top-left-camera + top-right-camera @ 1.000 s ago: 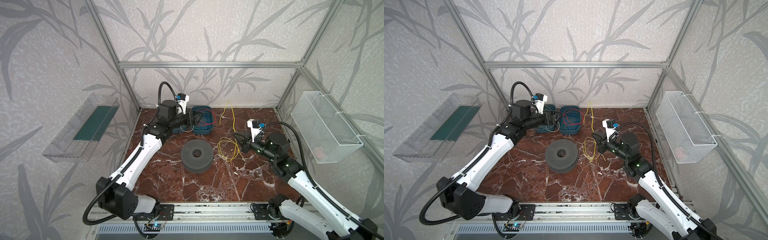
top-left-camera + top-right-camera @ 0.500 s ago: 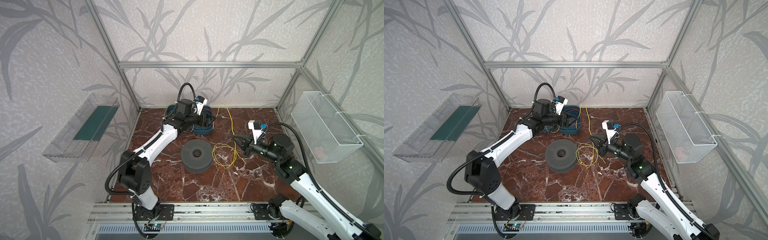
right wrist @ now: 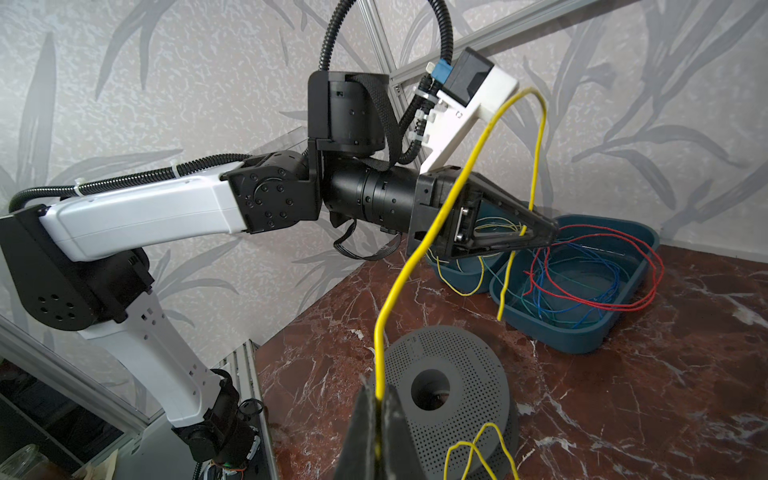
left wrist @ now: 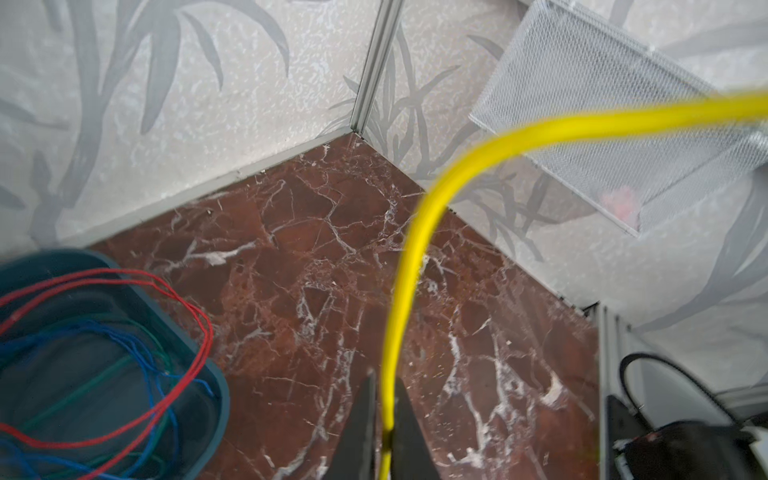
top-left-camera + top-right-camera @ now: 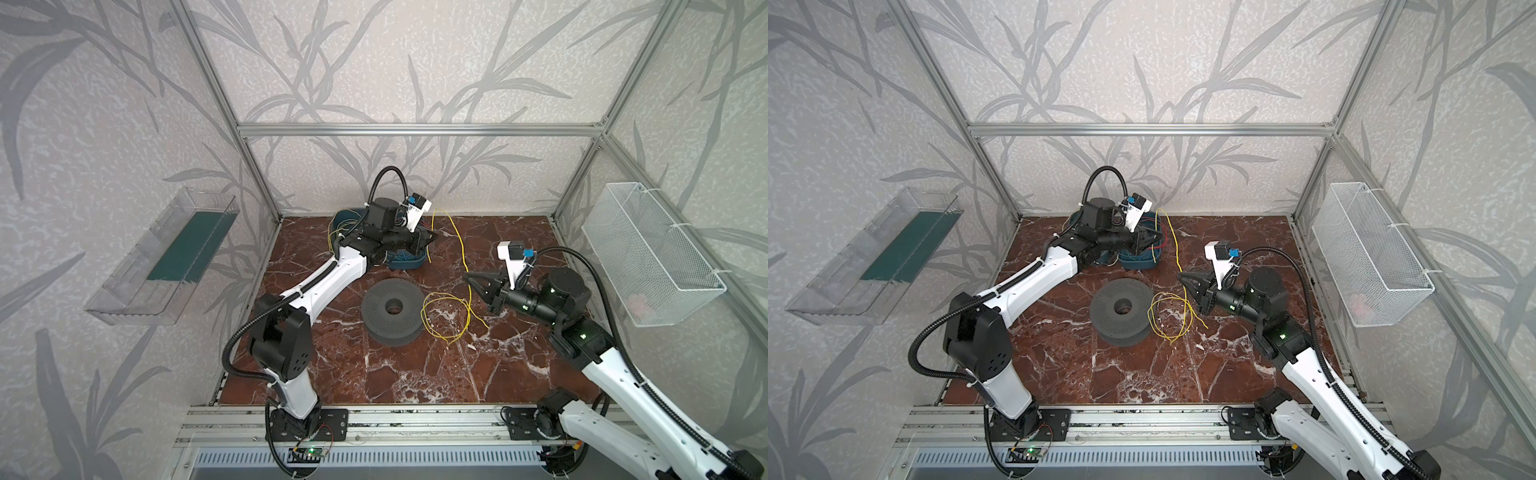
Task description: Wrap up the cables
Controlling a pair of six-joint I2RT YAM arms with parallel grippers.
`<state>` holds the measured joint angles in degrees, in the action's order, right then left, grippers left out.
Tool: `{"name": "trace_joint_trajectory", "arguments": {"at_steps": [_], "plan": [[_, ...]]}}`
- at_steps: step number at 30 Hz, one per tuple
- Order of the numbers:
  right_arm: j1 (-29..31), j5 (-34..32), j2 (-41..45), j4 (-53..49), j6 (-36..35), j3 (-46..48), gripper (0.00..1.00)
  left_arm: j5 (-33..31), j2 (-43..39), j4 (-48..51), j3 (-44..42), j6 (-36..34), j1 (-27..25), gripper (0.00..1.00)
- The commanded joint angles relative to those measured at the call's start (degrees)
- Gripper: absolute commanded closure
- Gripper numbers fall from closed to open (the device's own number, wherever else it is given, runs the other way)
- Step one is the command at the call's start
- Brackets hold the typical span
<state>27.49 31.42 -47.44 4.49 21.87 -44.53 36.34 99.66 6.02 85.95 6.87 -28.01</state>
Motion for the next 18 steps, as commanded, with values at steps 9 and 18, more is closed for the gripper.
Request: {"name": "trace_joint_trajectory", "arguments": {"at_steps": [9, 18], "plan": [[0.1, -7.4, -0.7, -5.1, -0.7, -3.5, 0.71, -11.8, -11.6, -0.1, -4.0, -4.1, 0.0, 1.0], [-0.2, -21.1, 4.6, -17.3, -0.2, -5.0, 0.44, -10.5, -15.1, -1.8, -8.8, -3.4, 0.0, 1.0]]}}
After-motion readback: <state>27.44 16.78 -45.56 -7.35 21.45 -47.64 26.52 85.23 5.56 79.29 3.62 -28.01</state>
